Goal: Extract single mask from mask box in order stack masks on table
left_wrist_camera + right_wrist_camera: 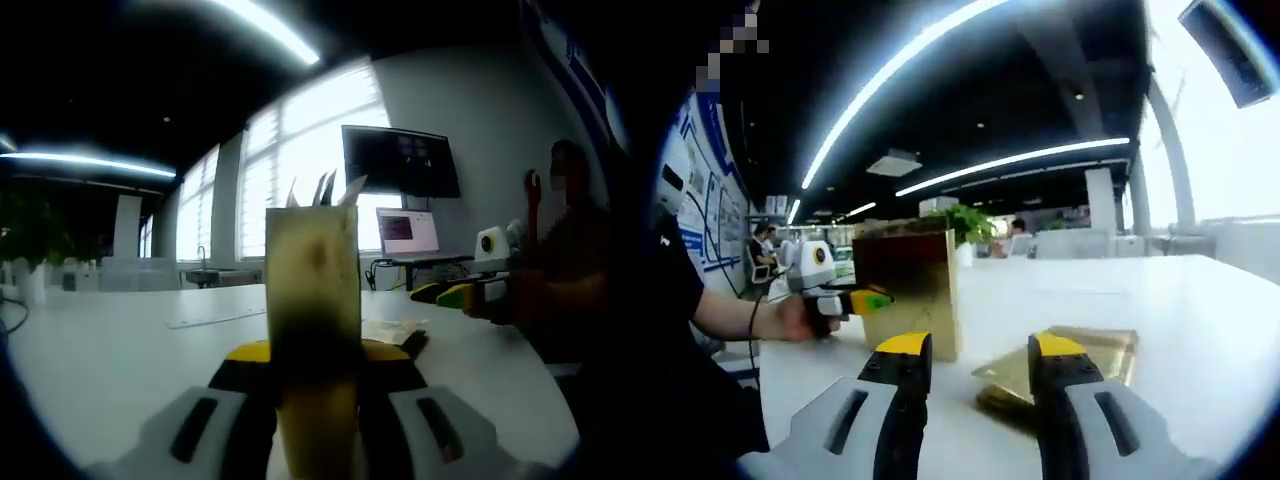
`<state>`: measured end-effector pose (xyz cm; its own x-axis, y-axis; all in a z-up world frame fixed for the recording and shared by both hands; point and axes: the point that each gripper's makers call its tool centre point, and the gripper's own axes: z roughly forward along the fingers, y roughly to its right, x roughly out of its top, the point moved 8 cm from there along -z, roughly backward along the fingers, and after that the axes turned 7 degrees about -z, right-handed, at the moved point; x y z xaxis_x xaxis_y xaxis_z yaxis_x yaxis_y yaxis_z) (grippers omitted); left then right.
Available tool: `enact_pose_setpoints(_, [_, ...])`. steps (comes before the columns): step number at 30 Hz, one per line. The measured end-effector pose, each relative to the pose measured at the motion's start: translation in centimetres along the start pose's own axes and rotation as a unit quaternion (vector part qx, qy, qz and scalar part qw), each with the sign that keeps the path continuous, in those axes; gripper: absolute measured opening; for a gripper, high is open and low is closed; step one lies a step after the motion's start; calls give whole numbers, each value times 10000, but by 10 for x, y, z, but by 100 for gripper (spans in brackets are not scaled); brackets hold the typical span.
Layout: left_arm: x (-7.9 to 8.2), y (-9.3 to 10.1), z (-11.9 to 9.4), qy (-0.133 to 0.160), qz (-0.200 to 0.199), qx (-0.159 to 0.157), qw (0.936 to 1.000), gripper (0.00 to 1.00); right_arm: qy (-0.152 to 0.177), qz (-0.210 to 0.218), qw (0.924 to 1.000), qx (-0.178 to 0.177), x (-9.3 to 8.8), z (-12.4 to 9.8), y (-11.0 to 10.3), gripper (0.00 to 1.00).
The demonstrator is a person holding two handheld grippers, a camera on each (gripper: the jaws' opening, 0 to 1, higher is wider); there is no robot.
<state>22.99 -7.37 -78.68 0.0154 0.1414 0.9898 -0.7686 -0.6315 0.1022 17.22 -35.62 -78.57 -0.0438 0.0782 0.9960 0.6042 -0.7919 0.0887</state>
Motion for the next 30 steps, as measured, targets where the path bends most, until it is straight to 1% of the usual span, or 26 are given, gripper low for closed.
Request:
enact_pose_setpoints(4, [0,1,0,-2,-3,-1,10000,32,149,78,9998,76,-6,1,0,37])
enact_pose_setpoints(6, [0,2,0,-8,-5,-3,10000,32,128,-23,9998,127,-4,1,-3,39])
enact_pose_setpoints(7, [-1,2,1,-11,-9,-5,10000,32,211,19,9997,127,-2,0,-4,39])
enact_pose_setpoints(8, [-1,2,1,-13,-12,-5,10000,32,221,61,9997,128,-2,0,-4,39])
enact_pose_setpoints(13, [-1,2,1,-17,-17,-2,10000,32,209,64,9997,67,-4,-2,-5,36])
enact_pose_setpoints(17, [-1,3,2,-21,-26,-7,10000,32,135,-156,9998,51,-5,-1,-9,36])
enact_pose_setpoints(19, [-1,3,2,-25,-35,-13,10000,32,126,-215,9997,59,-6,-2,-5,36])
enact_pose_setpoints(24, [-1,2,2,-29,-34,-16,10000,32,286,-108,9995,79,-4,-5,0,36])
enact_pose_setpoints(27, [-1,1,2,-29,-32,-14,10000,32,370,-145,9992,85,-3,-8,1,34])
enact_pose_setpoints(30, [0,0,2,-33,-30,-15,10000,32,447,-89,9989,92,-1,-8,0,35])
